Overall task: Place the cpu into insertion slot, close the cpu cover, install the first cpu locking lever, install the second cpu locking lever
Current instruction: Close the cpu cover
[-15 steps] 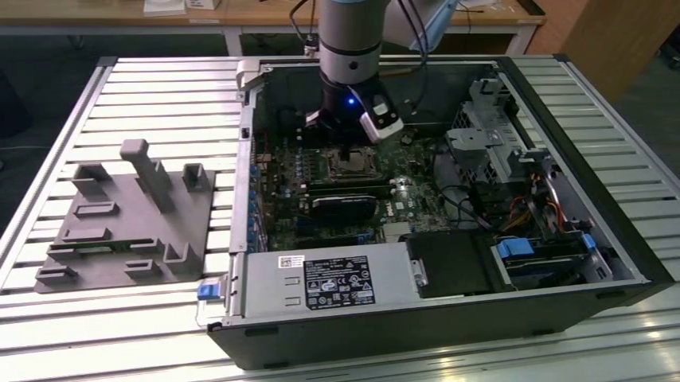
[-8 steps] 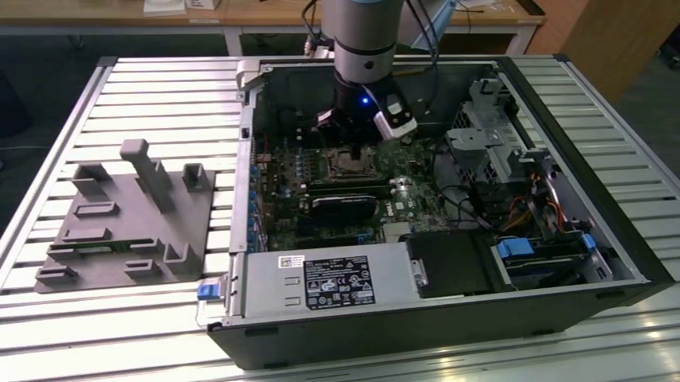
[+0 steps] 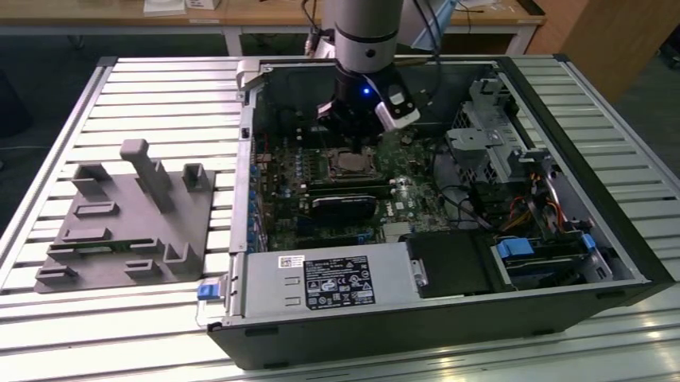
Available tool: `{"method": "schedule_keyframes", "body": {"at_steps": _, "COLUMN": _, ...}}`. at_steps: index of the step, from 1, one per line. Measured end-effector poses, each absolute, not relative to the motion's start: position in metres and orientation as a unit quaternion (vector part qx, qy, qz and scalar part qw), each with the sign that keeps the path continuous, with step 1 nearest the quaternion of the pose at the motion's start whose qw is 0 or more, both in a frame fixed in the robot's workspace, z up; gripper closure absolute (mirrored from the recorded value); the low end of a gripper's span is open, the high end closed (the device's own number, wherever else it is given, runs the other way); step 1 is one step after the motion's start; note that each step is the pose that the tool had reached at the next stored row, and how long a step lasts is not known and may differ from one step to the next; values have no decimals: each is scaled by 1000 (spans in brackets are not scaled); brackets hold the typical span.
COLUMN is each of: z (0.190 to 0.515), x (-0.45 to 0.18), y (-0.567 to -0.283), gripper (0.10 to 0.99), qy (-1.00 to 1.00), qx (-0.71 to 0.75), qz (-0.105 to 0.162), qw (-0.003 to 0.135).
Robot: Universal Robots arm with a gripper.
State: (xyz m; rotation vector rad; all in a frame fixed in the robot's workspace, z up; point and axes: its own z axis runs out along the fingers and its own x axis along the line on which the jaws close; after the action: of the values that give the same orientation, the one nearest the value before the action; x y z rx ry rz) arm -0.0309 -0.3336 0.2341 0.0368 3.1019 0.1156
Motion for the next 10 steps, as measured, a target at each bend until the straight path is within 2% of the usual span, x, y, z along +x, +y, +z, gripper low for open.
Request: {"method": "schedule_keyframes", "body": {"at_steps": 10, "z": 250, "x": -31, "y": -334, "gripper": 980, "qy": 999, "qx": 12, "qz": 37, "qw": 19}}
